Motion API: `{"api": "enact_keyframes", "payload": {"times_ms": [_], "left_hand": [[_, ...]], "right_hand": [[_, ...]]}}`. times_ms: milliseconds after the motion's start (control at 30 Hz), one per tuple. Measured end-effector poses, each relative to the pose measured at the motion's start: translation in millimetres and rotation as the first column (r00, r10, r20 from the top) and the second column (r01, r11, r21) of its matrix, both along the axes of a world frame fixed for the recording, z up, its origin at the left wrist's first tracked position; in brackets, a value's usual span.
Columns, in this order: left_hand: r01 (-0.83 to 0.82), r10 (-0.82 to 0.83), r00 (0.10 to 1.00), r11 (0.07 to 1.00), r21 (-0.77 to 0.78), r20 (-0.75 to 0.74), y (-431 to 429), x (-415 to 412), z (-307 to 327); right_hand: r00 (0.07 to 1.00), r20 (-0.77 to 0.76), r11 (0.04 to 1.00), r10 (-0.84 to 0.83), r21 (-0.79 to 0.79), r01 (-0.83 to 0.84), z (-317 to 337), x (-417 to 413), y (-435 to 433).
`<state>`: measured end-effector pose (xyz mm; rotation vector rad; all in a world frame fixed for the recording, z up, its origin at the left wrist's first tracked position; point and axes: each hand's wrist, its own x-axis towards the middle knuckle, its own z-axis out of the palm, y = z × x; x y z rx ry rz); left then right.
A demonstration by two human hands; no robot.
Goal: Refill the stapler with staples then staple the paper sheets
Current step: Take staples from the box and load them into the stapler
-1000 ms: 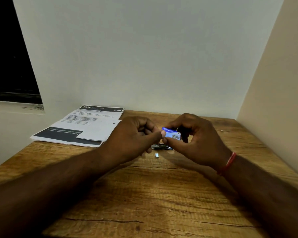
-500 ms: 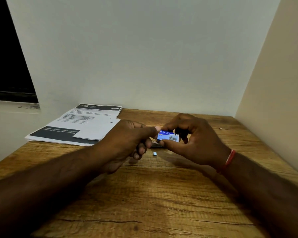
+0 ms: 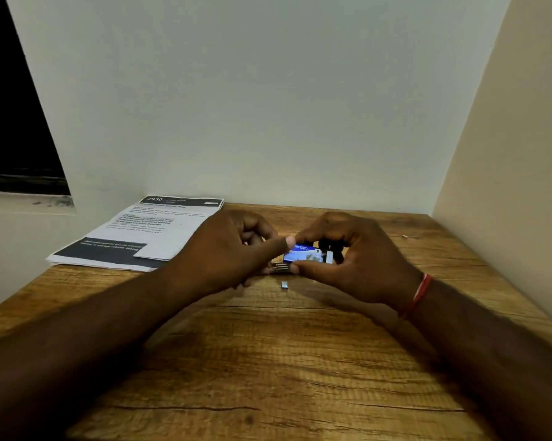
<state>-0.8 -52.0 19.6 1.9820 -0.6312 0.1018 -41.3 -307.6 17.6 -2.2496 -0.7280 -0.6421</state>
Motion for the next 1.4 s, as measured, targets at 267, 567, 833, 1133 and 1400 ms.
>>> {"api": "enact_keyframes", "payload": {"times_ms": [267, 567, 833, 1133, 1400], "left_hand": [[0.123, -0.204, 0.927, 0.958, 0.26, 0.314, 14, -4, 9], [0.167, -0.276, 0.938, 0.888, 0.428, 0.207, 27, 4, 14], [0.203, -0.284, 0.956, 0.819, 0.537, 0.07, 28, 3, 16], [0.312, -0.333, 0.941, 0.779, 0.543, -0.062, 31, 1, 20], [0.341, -0.363, 0.928, 0.749, 0.569, -0.078, 34, 4, 20]], "right_hand": [[0.988, -0.136, 0.989, 0.077, 0.139, -0.058, -4, 1, 1], [0.942, -0.302, 0.989, 0.146, 0.059, -0.134, -2, 2, -4], [0.902, -0.414, 0.991, 0.125, 0.011, -0.132, -2, -4, 3], [0.88, -0.47, 0.988, 0.069, -0.09, -0.126, 3, -11, 7], [0.89, -0.447, 0.98, 0.088, -0.12, -0.158, 3, -8, -1]]}}
